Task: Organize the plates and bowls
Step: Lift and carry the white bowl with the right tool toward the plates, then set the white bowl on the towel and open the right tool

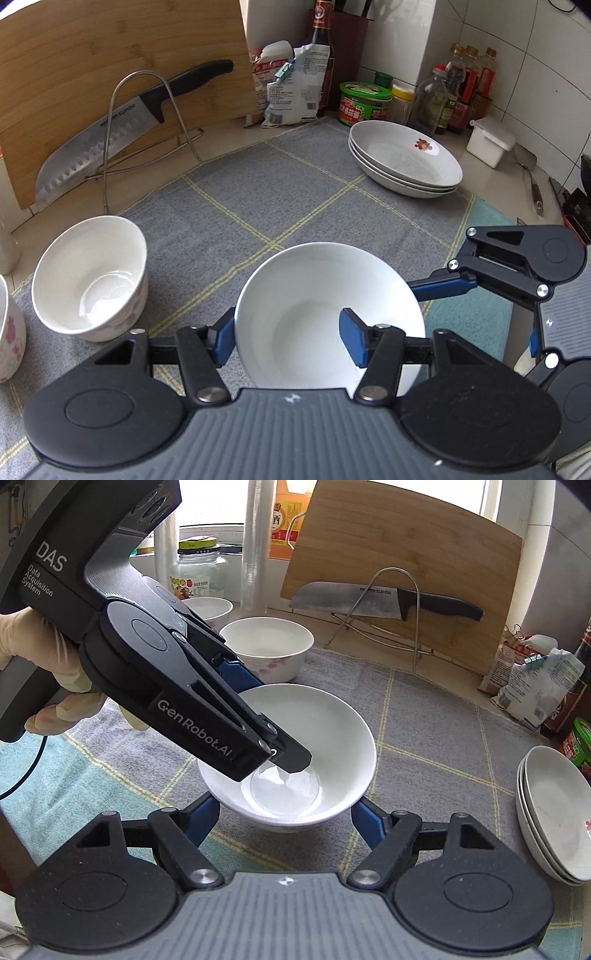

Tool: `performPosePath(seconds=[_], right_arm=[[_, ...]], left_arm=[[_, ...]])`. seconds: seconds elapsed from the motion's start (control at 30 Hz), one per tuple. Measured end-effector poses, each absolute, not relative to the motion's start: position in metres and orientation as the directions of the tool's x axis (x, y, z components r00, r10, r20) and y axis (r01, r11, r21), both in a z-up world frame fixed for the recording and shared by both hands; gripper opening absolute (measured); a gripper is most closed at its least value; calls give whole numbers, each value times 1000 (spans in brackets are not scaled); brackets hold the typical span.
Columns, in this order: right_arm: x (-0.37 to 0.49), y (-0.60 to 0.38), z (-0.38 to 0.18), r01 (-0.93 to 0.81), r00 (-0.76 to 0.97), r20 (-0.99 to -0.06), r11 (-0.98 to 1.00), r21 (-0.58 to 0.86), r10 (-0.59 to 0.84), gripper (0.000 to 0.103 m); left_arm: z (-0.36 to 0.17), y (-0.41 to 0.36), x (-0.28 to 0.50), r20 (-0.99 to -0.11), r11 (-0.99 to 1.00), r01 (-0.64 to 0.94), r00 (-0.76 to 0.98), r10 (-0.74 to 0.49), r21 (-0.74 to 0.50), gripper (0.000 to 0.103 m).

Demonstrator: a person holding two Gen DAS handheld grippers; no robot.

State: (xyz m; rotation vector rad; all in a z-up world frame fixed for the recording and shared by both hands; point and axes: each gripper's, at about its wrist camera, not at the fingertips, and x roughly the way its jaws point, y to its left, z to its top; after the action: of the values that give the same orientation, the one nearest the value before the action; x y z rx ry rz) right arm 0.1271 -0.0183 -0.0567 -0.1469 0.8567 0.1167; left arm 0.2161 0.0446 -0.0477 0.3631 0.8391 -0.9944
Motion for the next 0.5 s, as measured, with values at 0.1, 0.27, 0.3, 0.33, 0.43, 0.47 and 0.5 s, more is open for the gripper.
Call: performPosePath(seconds=[0.1, 0.27, 0.3, 0.33, 0.43, 0.47, 0.5], right_arm=[[127, -24, -58, -154, 645, -764, 985, -80, 38, 82], [128, -30, -61, -148, 637, -770, 986, -74, 38, 82], [128, -30, -61, -147, 636, -771, 987, -72, 39, 82], [129, -31, -61, -148, 634, -772, 987, -69, 41, 82], [130, -32, -62, -147, 630, -775, 987, -60, 47, 82], [130, -33, -62, -146, 629, -776, 988, -58, 48, 82], [130, -33, -63, -146, 627, -778, 988, -57, 48, 82]], left_arm=[[-51, 37, 218, -766, 511, 854, 263, -586, -97, 57], [-55, 30, 220, -772, 506, 857, 252, -584, -102, 57], [-55, 29, 221, -773, 506, 857, 252, -582, -102, 58], [-56, 28, 221, -775, 506, 857, 250, -580, -102, 58], [-57, 26, 223, -779, 508, 856, 248, -576, -103, 58], [-58, 26, 223, -779, 508, 855, 248, -576, -103, 58], [-58, 26, 223, -778, 508, 855, 248, -577, -104, 59]])
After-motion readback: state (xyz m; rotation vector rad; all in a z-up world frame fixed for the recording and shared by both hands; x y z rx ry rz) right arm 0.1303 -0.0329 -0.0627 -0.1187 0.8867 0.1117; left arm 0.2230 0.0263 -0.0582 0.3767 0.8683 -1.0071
